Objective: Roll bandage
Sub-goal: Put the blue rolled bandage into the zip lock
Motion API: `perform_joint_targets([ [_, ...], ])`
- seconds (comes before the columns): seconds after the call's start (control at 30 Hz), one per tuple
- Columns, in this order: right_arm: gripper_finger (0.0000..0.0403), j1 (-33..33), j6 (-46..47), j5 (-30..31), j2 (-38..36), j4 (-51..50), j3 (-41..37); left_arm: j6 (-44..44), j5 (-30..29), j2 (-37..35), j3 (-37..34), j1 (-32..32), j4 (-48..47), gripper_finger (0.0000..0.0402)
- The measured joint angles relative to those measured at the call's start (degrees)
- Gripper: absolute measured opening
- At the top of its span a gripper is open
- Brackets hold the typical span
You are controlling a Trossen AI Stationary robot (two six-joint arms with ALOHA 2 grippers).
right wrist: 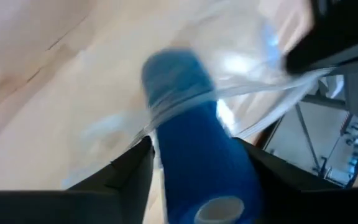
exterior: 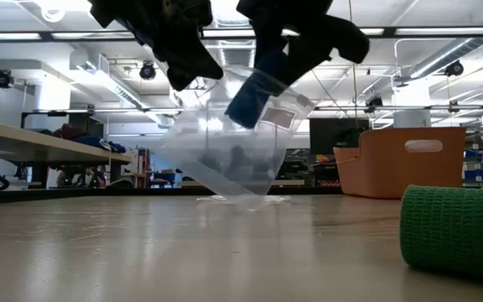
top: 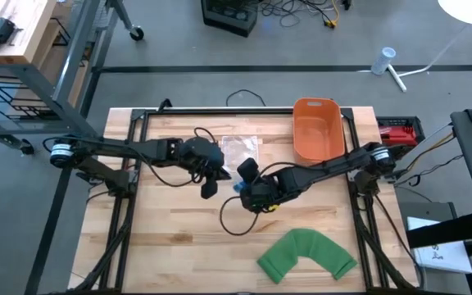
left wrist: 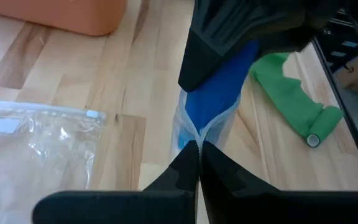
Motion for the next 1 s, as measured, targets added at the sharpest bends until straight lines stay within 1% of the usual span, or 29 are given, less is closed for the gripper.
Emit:
perform_joint_targets([
  [0.23,0.0260,2.05,-3.54,0.61,-0.58,-1.47,0.03,2.75,0.17,0.09,0.00,-0.02,0.21,0.0000],
  [0.37,0.0285,3.04,0.82,0.59,-1.96,-1.82,2.34,3.97,0.15,0.12,0.00,0.00,1.48,0.0000],
  [0.5,0.0300,3.65,5.88,0.69,-5.03,-3.29,5.16,5.26,0.78,-0.20,0.00,0.00,1.74,0.0000],
  [0.63,0.0300,3.70,13.83,0.61,-9.01,-6.11,6.79,5.03,2.34,-0.99,0.00,0.00,1.96,0.0000],
  [0.77,0.0288,3.65,21.70,0.24,-14.08,-5.53,5.50,4.95,2.45,-2.41,0.00,0.00,5.24,0.0000],
  [0.9,0.0268,3.63,29.41,-0.29,-18.11,-0.88,2.13,4.61,2.53,-3.62,0.00,0.00,9.83,0.0000],
  [1.0,0.0250,3.63,31.52,-4.36,-19.94,2.56,-0.39,4.40,2.60,-4.64,0.02,0.00,10.95,0.0000],
])
